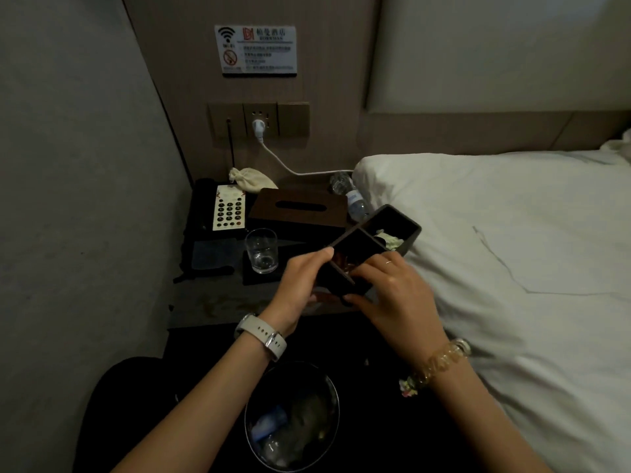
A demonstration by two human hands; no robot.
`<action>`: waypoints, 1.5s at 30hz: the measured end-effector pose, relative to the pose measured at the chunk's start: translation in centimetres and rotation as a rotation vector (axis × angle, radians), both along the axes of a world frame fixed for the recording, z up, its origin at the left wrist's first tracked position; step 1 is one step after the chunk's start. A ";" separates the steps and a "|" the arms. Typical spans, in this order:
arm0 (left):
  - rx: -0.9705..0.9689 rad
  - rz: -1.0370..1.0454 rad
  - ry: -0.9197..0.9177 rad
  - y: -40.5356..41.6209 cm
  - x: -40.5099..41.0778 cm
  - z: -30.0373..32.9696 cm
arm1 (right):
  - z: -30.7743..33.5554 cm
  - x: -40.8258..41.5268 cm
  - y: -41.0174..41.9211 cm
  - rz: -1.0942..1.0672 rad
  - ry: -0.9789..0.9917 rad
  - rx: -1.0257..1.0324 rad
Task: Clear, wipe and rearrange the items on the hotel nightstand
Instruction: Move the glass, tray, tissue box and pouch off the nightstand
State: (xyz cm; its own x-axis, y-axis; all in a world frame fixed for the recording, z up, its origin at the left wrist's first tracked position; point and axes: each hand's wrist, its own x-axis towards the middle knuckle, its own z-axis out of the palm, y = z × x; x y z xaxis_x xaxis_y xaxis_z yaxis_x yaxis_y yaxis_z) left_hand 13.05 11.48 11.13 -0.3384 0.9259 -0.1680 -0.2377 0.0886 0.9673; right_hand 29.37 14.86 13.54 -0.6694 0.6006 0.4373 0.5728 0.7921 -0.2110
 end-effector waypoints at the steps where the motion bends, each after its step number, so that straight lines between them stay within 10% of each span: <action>1: 0.017 -0.027 0.004 0.5 0.5 0.5 | 0.4 0.9 0.1 -0.012 -0.006 0.021; 22: -0.030 -0.440 -0.017 9.7 18.1 0.3 | -0.2 16.9 3.0 -0.481 -0.010 0.032; 45: 0.094 -0.349 0.580 10.5 19.1 -0.6 | 0.0 16.6 3.5 -0.620 0.033 0.026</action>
